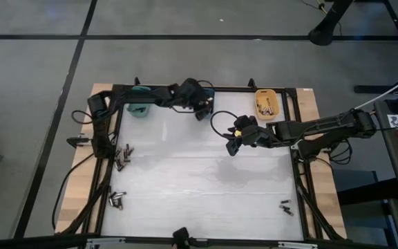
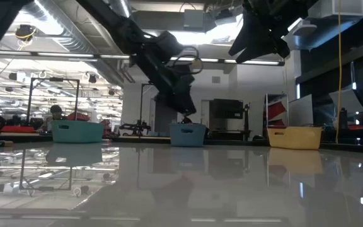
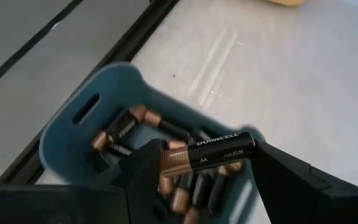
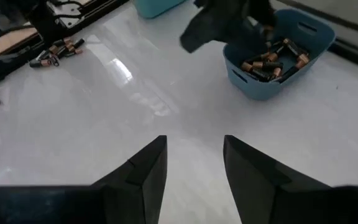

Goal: Sort batteries
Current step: Put the brown battery into the blue bin, then put the brown battery into the green bin

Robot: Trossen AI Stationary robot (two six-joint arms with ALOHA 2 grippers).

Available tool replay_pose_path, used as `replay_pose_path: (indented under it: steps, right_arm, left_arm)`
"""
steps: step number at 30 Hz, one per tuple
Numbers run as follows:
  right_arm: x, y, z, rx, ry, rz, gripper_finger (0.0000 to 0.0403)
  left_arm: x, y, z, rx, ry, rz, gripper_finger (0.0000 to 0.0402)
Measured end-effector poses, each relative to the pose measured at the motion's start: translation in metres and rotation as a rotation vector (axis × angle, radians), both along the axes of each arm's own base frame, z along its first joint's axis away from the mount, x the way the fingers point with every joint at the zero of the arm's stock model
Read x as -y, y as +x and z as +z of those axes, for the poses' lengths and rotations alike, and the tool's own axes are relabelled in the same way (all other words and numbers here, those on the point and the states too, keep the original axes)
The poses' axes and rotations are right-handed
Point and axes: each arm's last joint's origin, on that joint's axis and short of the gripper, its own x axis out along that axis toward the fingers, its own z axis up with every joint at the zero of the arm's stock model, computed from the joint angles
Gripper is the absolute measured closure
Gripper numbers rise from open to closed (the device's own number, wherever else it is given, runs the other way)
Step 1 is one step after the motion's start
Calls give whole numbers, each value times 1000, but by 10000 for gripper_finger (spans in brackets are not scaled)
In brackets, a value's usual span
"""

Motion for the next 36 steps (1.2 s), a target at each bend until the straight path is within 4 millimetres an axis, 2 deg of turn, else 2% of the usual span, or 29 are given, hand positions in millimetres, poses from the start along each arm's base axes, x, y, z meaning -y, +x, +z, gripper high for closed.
replay_pose_path:
  steps: [5, 12, 16, 21, 26, 29, 32, 36]
  right_arm:
    - [0, 0, 0, 9, 37, -9, 244]
    - [-1, 0, 0, 6, 38, 1, 244]
    - [-1, 0, 0, -4, 17, 17, 244]
    - [-1, 0, 0, -34, -45, 80, 244]
    - [-3, 1, 0, -40, -36, 159, 244]
    - [-8, -2, -2, -67, 141, 286, 244]
    - [-14, -9, -7, -142, 363, 363, 244]
    - [-35, -27, -17, -353, 597, 398, 244]
  left_arm:
    - [-5, 8, 4, 29, 22, 35, 171]
    - [-5, 9, 9, 26, 25, 35, 116]
    - [-5, 8, 12, 29, 29, 34, 97]
    - [1, -2, 41, 77, 47, 22, 96]
    - [19, -28, 83, 51, 83, -47, 100]
    - [38, -50, 102, -17, 86, -104, 100]
    - [60, -77, 106, -87, 63, -143, 101]
    - [92, -113, 92, -94, 6, -150, 101]
